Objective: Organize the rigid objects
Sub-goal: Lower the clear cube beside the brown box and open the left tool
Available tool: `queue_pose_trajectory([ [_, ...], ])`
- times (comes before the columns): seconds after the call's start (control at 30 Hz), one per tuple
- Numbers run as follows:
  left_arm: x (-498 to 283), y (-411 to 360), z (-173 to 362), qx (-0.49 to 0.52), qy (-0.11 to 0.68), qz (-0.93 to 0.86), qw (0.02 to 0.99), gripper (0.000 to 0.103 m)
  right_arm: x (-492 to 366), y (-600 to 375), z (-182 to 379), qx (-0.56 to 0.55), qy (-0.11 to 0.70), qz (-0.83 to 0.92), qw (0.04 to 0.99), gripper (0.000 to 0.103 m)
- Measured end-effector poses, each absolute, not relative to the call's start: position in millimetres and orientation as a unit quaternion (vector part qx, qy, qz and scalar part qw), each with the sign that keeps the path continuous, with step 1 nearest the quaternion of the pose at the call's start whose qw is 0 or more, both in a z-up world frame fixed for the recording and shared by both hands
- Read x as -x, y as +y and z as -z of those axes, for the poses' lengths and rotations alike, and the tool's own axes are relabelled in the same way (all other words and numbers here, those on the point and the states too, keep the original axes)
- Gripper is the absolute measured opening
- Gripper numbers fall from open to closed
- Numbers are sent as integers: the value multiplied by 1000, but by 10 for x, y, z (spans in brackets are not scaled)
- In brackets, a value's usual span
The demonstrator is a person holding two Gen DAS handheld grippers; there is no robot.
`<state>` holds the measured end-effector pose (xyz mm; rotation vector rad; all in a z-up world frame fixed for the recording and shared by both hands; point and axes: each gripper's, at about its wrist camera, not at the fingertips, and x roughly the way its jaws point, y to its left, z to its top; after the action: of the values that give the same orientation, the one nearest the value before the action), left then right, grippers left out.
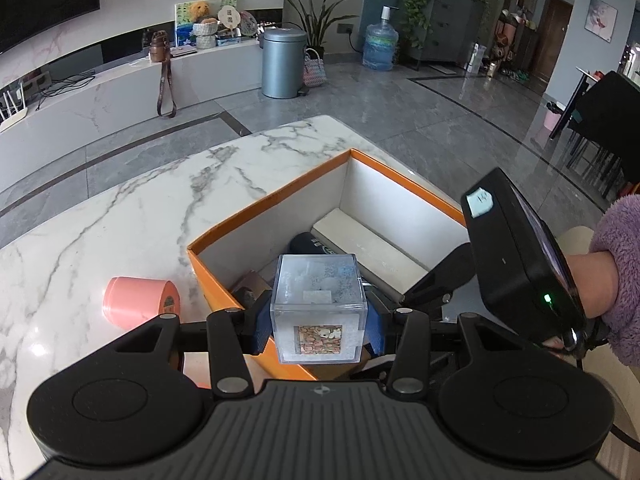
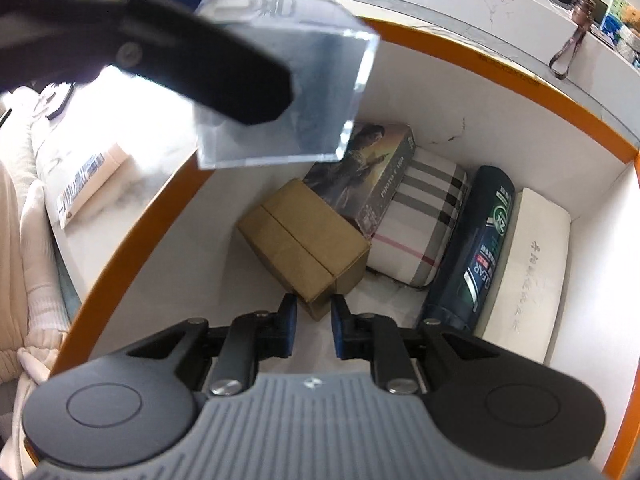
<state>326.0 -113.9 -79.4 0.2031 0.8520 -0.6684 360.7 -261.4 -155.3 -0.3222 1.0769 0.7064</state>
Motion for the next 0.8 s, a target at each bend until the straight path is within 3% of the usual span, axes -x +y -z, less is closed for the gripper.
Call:
queue_pose_trajectory([
  [0.4,-3201,-1139,784,-101,410,311,852,52,-3513,-2642,1537,204,503,-296,786,18],
  [0.8,-3165,-1231,790,-127,416,335,836,52,-3460,-2710,1446,188,491,-310,792,19],
])
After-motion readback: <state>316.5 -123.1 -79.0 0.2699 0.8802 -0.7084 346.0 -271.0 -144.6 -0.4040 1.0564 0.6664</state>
